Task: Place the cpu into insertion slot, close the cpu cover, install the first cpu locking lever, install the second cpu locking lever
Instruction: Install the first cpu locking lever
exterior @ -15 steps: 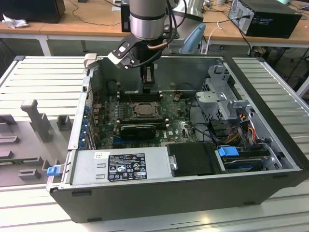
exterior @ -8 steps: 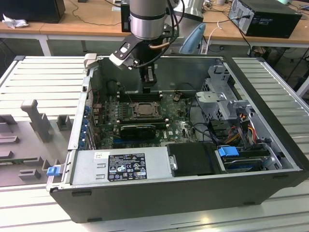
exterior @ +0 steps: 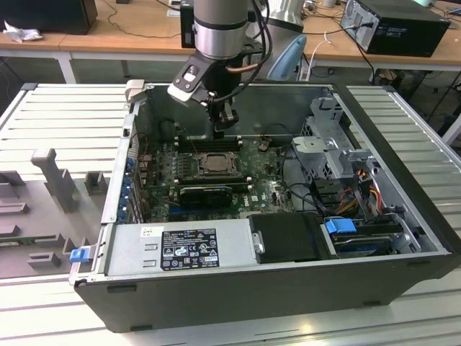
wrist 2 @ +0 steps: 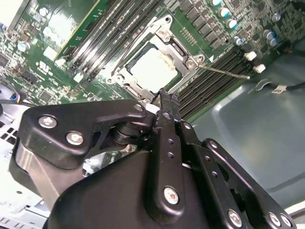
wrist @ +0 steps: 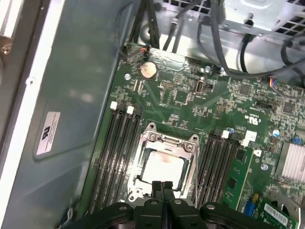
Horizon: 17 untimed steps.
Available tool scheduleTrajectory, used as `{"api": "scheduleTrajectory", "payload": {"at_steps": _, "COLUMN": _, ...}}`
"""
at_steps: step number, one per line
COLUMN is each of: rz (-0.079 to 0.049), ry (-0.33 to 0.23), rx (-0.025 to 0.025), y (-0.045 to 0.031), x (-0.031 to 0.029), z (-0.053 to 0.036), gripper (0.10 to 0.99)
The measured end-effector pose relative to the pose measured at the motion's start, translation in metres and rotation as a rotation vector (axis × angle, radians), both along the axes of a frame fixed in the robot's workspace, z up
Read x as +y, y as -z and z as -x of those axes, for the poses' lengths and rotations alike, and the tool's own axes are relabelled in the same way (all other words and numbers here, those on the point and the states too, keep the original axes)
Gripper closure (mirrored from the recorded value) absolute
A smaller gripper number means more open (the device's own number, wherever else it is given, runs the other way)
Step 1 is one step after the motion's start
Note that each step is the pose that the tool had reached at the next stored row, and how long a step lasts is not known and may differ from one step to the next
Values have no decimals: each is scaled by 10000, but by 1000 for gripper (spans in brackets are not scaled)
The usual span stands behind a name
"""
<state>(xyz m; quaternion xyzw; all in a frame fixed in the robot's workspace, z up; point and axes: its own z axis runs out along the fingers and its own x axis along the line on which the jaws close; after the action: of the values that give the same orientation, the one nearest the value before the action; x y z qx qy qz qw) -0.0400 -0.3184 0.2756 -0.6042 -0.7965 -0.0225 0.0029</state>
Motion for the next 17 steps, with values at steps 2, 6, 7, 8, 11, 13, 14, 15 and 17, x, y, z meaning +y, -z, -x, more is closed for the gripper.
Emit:
{"api": "scheduleTrajectory", "payload": {"at_steps": 2, "rz": 18, "ry": -325, "rx": 1, "y": 0, "x": -1, "z": 0, "gripper": 980}}
{"api": "scheduleTrajectory", "payload": {"at_steps": 6, "rz": 45, "ry": -857, "rx": 0, "y": 0, "x": 0, "z": 1, "gripper": 980}}
{"api": "scheduleTrajectory", "payload": {"at_steps": 7, "rz": 45, "ry": -925, "rx": 0, "y": 0, "x": 0, "z": 0, "gripper": 980}}
{"api": "scheduleTrajectory", "payload": {"at_steps": 8, "rz": 45, "ry": -1022, "rx": 0, "y": 0, "x": 0, "z": 0, "gripper": 980}}
{"api": "scheduleTrajectory", "payload": {"at_steps": 11, "rz": 44, "ry": -1447, "rx": -2, "y": 0, "x": 0, "z": 0, "gripper": 980}}
{"api": "scheduleTrajectory", "payload": {"at_steps": 13, "rz": 44, "ry": -1807, "rx": -3, "y": 0, "x": 0, "z": 0, "gripper": 980}}
{"api": "scheduleTrajectory", "payload": {"at_steps": 14, "rz": 44, "ry": -2068, "rx": -3, "y": 0, "x": 0, "z": 0, "gripper": 980}}
{"api": "scheduleTrajectory", "payload": {"at_steps": 15, "rz": 45, "ry": -2266, "rx": -4, "y": 0, "x": 0, "z": 0, "gripper": 980}}
{"api": "scheduleTrajectory", "payload": {"at_steps": 17, "rz": 45, "ry": -3063, "rx": -5, "y": 0, "x": 0, "z": 0, "gripper": 980}}
